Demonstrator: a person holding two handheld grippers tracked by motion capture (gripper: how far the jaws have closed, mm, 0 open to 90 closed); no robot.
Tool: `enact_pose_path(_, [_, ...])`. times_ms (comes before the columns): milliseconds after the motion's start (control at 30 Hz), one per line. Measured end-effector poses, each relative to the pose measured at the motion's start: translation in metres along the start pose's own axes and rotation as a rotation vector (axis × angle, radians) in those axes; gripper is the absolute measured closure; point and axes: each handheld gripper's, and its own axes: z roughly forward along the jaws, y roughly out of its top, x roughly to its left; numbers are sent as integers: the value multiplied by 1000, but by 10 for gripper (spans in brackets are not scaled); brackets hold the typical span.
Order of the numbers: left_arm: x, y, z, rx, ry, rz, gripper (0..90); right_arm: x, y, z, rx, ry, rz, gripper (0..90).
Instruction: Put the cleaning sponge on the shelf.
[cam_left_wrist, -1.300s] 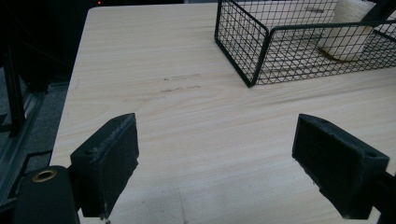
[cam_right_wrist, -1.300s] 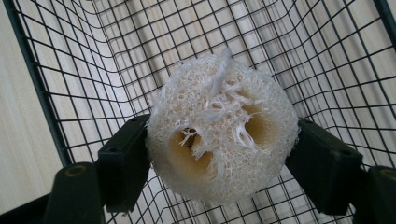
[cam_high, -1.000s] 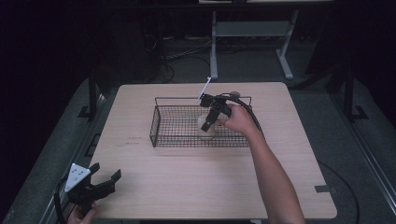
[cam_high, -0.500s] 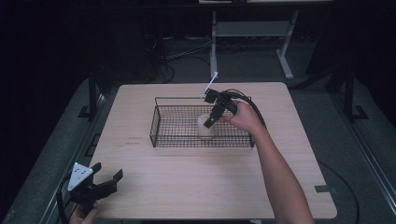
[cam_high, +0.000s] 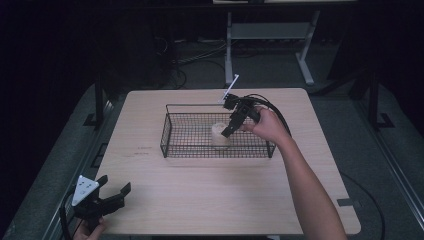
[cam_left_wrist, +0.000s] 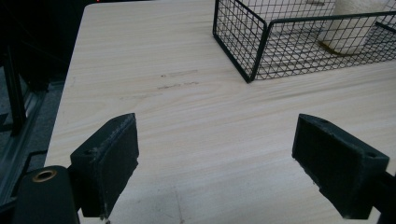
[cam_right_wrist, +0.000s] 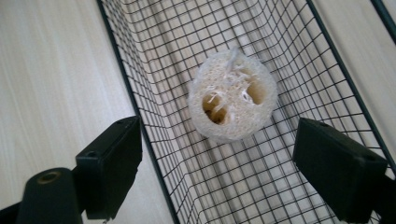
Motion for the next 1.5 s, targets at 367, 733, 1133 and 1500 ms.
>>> enact_pose_path(367, [-1,0,1,2,-2,-2,138,11,-10,-9,-9,-14,-25,156])
enact_pose_path(733, [-1,1,1,-1,-2,-2,138,19,-17,-16,-22,0,-32,156])
enact_pose_path(1133, [-1,1,1,-1,0,3,138,31,-27,-16,-22,14,-52,156])
enact_pose_path(1500, [-2,1,1,0,3,4,138,38,-29,-15,-30,18,-62,156])
